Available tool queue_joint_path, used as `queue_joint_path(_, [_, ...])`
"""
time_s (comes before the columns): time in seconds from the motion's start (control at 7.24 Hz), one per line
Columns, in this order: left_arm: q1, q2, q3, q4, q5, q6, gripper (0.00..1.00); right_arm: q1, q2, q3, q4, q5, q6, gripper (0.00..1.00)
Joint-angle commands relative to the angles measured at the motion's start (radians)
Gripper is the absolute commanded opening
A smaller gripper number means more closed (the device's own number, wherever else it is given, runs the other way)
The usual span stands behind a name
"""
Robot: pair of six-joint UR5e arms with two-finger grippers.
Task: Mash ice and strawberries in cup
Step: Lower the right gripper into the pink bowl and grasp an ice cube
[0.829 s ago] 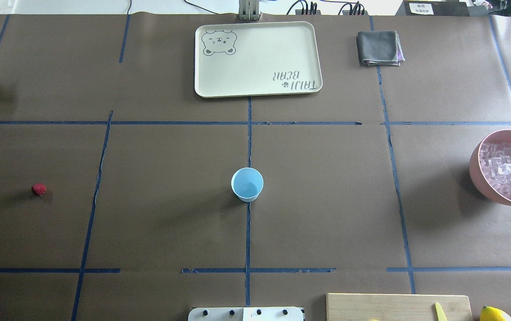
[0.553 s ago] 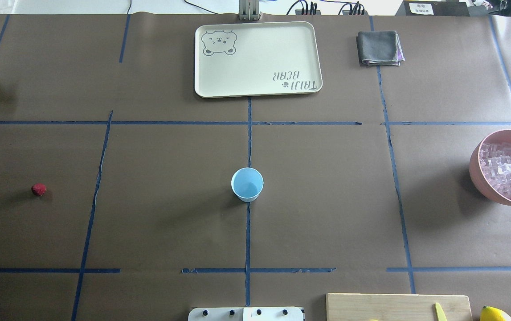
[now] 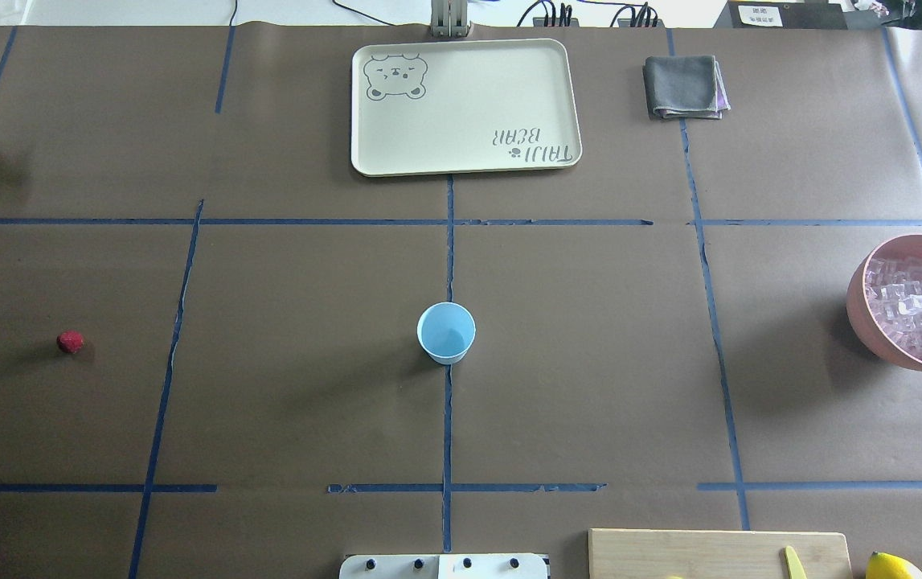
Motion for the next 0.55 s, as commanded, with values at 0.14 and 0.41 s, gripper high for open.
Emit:
queue_joint_path(0.14, [0.000, 0.002, 0.000, -0.002, -0.002, 0.000, 1.00, -0.066, -0.025, 0.029, 0.181, 0.092, 0.175, 1.00])
queue_joint_path(0.41, [0.000, 0.002, -0.002, -0.005, -0.002, 0.000, 1.00, -0.201, -0.053, 0.029, 0.416, 0.069, 0.449, 1.00])
